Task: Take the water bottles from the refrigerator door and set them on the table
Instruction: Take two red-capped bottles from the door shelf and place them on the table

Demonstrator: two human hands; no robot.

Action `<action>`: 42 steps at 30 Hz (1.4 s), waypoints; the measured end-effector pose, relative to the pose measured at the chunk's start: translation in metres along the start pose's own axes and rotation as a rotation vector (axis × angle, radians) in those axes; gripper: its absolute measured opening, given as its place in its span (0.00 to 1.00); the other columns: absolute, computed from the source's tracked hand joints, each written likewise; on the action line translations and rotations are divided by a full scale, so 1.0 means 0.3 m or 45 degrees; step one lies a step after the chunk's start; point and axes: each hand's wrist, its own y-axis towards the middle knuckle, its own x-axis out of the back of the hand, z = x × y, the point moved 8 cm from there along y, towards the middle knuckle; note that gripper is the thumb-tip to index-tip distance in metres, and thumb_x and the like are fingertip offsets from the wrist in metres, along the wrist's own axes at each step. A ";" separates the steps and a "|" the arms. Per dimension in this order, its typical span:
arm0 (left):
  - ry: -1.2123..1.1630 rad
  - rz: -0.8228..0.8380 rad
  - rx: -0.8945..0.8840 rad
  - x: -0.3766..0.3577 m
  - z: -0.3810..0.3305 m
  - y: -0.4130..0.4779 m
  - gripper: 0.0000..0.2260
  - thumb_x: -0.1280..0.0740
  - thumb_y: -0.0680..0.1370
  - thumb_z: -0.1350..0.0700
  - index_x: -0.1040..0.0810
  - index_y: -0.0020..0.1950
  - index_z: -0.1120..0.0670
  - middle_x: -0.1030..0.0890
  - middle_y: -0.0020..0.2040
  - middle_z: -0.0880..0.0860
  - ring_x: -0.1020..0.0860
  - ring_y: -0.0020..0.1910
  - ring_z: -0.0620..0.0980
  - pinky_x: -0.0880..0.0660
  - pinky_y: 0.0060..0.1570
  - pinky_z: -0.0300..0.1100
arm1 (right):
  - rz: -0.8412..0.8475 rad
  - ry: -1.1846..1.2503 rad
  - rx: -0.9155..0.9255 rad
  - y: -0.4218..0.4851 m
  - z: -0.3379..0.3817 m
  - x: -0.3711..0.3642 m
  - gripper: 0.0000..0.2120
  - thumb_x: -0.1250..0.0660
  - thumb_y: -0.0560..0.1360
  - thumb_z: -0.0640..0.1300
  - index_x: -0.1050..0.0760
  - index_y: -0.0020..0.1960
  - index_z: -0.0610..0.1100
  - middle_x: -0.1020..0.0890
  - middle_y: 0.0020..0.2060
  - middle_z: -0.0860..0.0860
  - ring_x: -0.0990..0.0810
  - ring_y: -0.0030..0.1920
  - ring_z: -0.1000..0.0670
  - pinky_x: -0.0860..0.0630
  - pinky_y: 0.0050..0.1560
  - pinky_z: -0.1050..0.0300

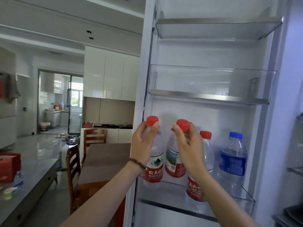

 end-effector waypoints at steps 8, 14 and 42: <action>-0.189 -0.112 -0.177 0.192 -0.311 0.179 0.10 0.36 0.75 0.48 0.22 0.42 0.54 0.18 0.38 0.49 0.20 0.38 0.50 0.22 0.40 0.44 | -0.254 0.242 0.303 0.080 0.359 0.013 0.15 0.39 0.73 0.58 0.24 0.51 0.48 0.18 0.42 0.55 0.21 0.47 0.58 0.27 0.50 0.73; -0.057 -0.122 -0.203 0.461 -0.301 0.276 0.13 0.37 0.77 0.50 0.19 0.33 0.48 0.17 0.36 0.46 0.19 0.38 0.47 0.21 0.42 0.44 | -0.202 0.333 0.318 0.094 0.417 -0.277 0.08 0.37 0.75 0.55 0.24 0.47 0.51 0.19 0.37 0.57 0.19 0.41 0.57 0.24 0.45 0.68; 0.476 -0.096 0.331 1.500 1.284 0.967 0.10 0.36 0.75 0.47 0.21 0.42 0.52 0.18 0.40 0.54 0.20 0.40 0.50 0.21 0.46 0.45 | 0.274 0.347 -0.338 0.444 -0.991 -2.009 0.07 0.36 0.75 0.53 0.24 0.44 0.50 0.17 0.39 0.54 0.20 0.40 0.62 0.27 0.41 0.74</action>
